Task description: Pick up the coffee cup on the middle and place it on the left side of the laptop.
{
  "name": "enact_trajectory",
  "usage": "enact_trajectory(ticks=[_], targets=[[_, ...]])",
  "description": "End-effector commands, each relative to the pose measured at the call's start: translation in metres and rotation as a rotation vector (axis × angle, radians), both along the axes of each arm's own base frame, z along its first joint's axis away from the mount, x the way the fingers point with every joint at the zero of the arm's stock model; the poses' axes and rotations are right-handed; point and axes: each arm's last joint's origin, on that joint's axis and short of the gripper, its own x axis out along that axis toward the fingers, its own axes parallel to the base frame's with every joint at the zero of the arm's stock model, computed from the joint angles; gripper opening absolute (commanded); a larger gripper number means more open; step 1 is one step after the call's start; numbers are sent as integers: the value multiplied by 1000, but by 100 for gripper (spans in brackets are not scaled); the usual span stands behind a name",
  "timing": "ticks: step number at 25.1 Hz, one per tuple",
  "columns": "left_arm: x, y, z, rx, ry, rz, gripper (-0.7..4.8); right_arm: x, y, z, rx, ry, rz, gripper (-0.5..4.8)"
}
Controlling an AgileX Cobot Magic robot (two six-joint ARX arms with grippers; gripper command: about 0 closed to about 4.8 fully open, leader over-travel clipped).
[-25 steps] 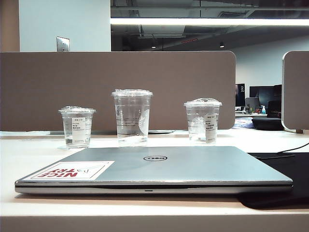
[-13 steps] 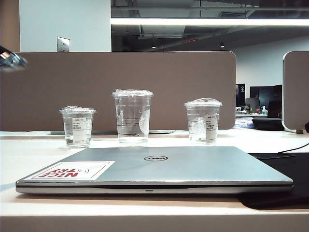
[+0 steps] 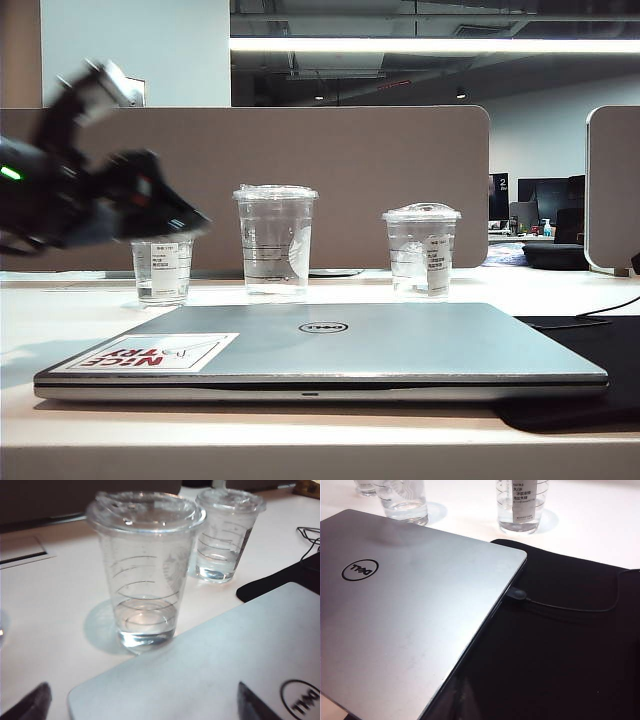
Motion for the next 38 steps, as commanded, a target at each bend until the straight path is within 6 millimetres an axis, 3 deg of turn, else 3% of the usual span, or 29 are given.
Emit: enact_trajectory(ticks=[1,3,5,10,17,29,38], targets=[[25,-10,-6,-15,13,-76,479,0,0,0,6,-12,1,-5],[53,-18,-18,-42,69,-80,479,0,0,0,6,-12,1,-5],[67,-23,-24,-63,99,-75,479,0,0,0,6,-12,1,-5],[97,-33,-36,-78,111,-113,479,0,0,0,6,-13,1,-5],[123,-41,-48,-81,106,-136,479,0,0,0,6,-12,2,-5],[131,-44,-45,-56,-16,-168,479,0,0,0,6,-12,1,-5],[137,-51,-59,-122,-71,-254,479,0,0,0,6,-12,1,-5]])
